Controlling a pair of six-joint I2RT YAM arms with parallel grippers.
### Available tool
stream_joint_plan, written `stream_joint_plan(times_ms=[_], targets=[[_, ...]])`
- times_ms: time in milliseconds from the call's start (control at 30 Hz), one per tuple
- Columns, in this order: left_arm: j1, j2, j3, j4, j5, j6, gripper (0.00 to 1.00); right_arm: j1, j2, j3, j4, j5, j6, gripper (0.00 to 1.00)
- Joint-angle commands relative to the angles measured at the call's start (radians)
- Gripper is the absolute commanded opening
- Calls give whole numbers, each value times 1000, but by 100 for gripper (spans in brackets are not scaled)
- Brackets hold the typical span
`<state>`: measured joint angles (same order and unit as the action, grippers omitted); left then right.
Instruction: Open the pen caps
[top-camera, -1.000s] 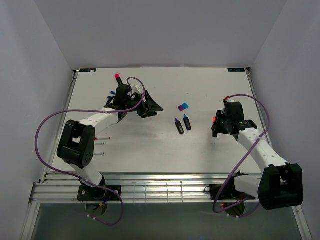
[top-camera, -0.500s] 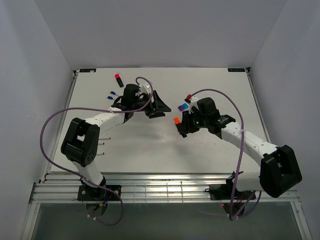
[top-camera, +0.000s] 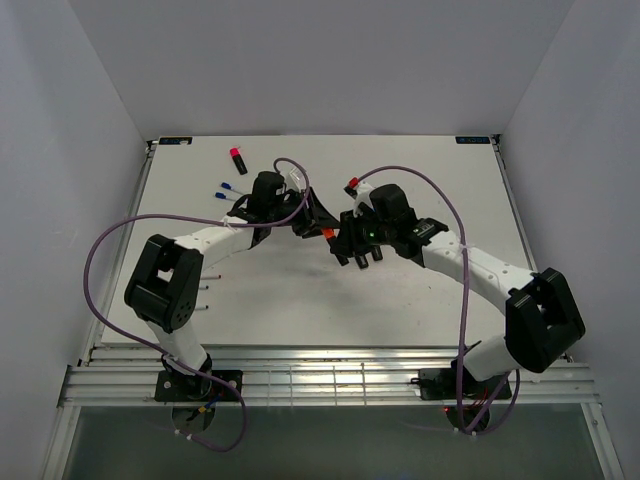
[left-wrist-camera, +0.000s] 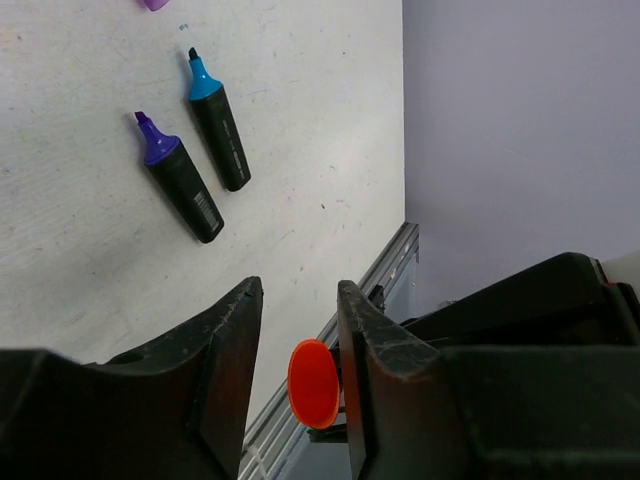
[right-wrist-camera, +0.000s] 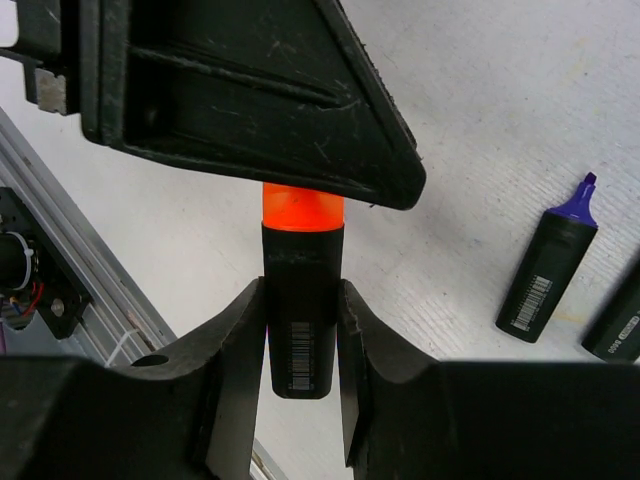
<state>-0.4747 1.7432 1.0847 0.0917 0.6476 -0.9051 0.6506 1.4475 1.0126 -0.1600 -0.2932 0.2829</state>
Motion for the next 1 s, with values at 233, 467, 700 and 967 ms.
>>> stream_joint_plan(times_ms=[233,467,700,967], targets=[[-4,-54,-23,-35,-28,8,18,24,34,47,79,54,47,8],[-4,-79,-28,-47,-42,6,40,37,67,64,77,104,98,8],[-5,-88,-39,-58,-63,8,51,37,88,73,63,123,133,8],[-5,-85,-29,-56,-66,6,33,37,91,69,85,106,141,8]])
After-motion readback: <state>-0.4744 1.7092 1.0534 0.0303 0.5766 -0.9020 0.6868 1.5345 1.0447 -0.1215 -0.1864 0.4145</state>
